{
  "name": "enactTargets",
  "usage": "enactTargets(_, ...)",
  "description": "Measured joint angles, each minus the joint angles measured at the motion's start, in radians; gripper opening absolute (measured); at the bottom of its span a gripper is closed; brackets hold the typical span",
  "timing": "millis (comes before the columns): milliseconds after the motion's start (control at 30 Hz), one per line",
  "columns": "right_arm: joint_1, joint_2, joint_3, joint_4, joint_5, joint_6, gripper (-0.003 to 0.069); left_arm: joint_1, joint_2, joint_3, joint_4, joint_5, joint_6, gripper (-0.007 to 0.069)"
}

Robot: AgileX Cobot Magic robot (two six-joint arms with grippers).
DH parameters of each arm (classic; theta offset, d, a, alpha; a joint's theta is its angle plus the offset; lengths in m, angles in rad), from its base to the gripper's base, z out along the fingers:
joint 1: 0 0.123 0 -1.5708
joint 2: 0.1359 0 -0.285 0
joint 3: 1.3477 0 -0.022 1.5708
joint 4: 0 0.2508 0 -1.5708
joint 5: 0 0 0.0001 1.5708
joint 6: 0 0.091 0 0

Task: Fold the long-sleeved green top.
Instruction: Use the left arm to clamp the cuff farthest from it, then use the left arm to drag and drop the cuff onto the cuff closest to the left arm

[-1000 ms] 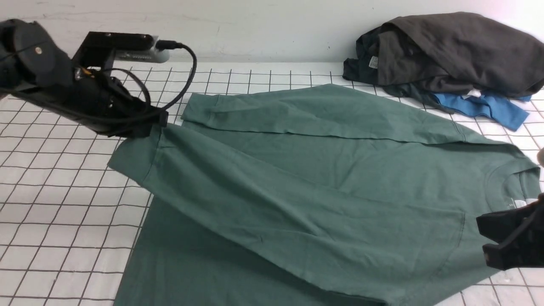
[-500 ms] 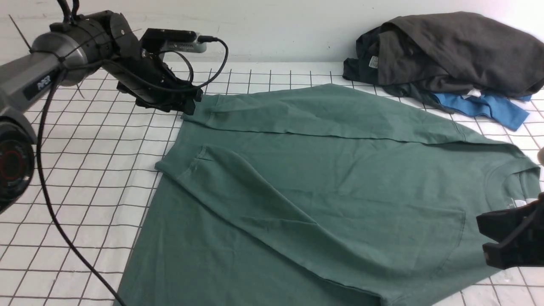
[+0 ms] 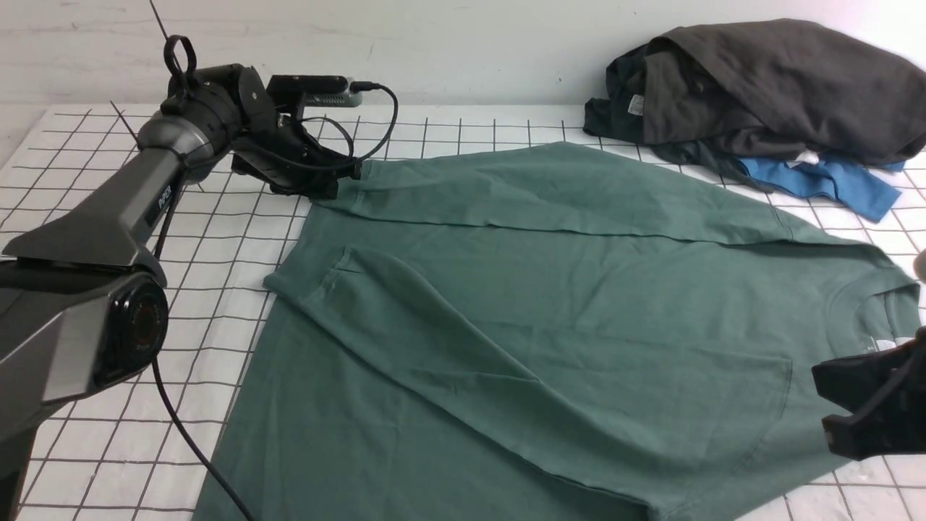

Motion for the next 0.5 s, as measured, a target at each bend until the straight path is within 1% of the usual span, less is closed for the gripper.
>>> enactTargets(33, 0.000, 0.000, 0.000, 0.000, 0.000, -0.001, -0.0010, 0.000, -0.008, 0.000, 0.003, 0.017, 0.002, 0.0043)
enactTargets(100, 0.000, 0.000, 0.000, 0.000, 0.000, -0.002, -0.0010, -0.005, -0.032, 0.000, 0.018, 0.057, 0.002, 0.0022)
enactTargets(200, 0.000, 0.000, 0.000, 0.000, 0.000, -0.004, -0.0010, -0.008, -0.090, 0.000, 0.041, 0.145, 0.002, 0.0022)
enactTargets(267, 0.000, 0.000, 0.000, 0.000, 0.000, -0.005, -0.0010, -0.013, -0.144, 0.000, 0.051, 0.241, 0.002, 0.0022)
enactTargets(300, 0.000, 0.000, 0.000, 0.000, 0.000, -0.005, -0.0010, -0.014, -0.149, -0.001, 0.051, 0.251, 0.002, 0.0022)
enactTargets(333, 0.000, 0.001, 0.000, 0.000, 0.000, -0.005, -0.0010, -0.018, -0.184, -0.002, 0.058, 0.304, 0.002, 0.0022)
enactTargets(400, 0.000, 0.001, 0.000, 0.000, 0.000, -0.005, -0.0010, -0.027, -0.235, 0.021, 0.065, 0.330, -0.005, 0.0022)
enactTargets(467, 0.000, 0.002, 0.000, 0.000, 0.004, -0.006, -0.0010, -0.036, -0.290, 0.089, 0.071, 0.335, -0.009, 0.0022)
enactTargets(500, 0.000, 0.002, 0.000, 0.000, 0.008, -0.010, -0.0010, -0.045, -0.329, 0.154, 0.077, 0.336, -0.009, 0.0022)
